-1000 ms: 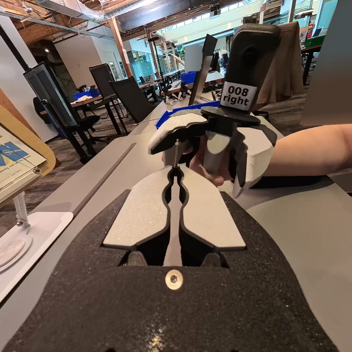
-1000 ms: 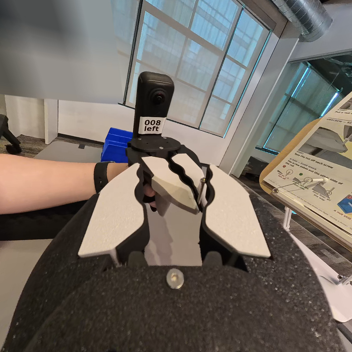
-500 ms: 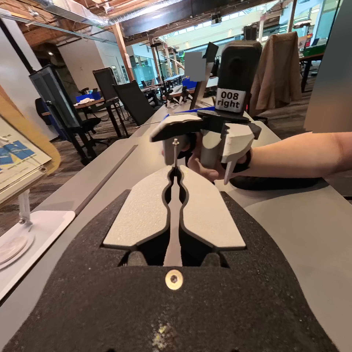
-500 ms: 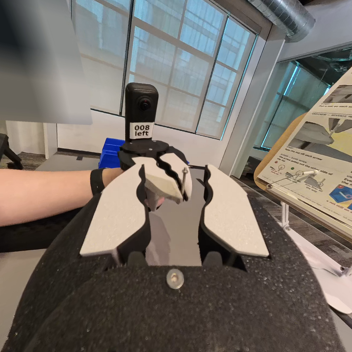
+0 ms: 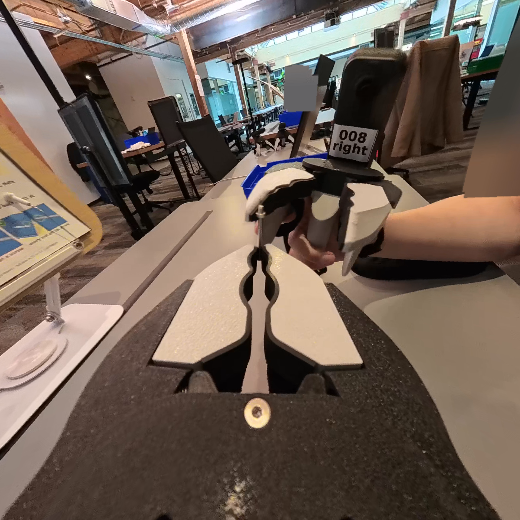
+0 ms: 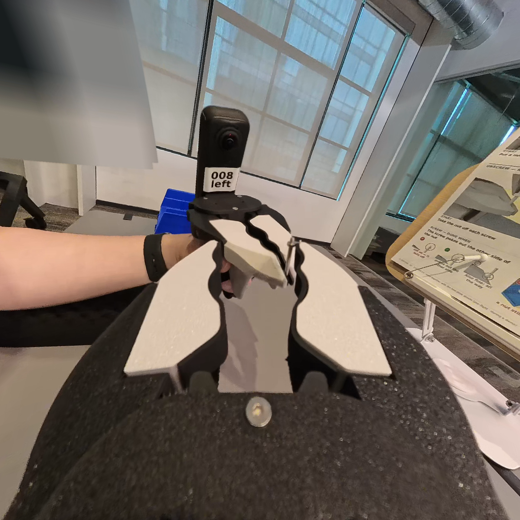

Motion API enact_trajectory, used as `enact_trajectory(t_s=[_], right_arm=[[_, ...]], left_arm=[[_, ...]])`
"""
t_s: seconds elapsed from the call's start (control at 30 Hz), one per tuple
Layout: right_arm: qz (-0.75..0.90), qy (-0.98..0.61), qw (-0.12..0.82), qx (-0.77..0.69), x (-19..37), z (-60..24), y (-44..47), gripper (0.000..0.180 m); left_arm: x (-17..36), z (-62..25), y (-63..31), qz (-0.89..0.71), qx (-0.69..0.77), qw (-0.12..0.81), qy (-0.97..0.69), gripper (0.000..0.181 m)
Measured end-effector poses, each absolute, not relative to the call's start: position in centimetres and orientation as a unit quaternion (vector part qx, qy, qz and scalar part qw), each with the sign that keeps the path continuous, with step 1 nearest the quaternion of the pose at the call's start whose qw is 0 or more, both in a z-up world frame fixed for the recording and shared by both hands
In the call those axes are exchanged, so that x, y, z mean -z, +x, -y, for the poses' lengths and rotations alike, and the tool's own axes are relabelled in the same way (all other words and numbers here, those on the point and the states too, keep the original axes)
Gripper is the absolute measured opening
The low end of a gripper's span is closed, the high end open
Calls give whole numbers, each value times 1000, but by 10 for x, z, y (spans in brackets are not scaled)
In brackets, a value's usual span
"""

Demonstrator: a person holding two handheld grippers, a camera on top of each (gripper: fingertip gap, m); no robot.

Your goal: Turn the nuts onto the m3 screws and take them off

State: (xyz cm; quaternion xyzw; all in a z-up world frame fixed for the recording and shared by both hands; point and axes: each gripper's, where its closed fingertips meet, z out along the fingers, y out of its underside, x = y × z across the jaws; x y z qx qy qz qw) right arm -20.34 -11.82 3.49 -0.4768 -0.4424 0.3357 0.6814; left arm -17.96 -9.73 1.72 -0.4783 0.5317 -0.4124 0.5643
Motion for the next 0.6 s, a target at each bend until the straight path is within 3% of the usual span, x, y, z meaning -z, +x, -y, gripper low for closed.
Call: enact_trajectory(t_s=[0.07, 0.27, 0.6], right_arm=[[446, -475, 680, -335, -35, 118, -201, 43], [426, -481, 690, -332, -37, 113, -200, 56], [452, -476, 680, -328, -30, 121, -213, 57]], left_arm=[[-20, 93, -185, -522, 414, 570, -481, 2], [-17, 102, -179, -536, 427, 553, -473, 2], [-9, 108, -168, -558, 412, 545, -470, 2]])
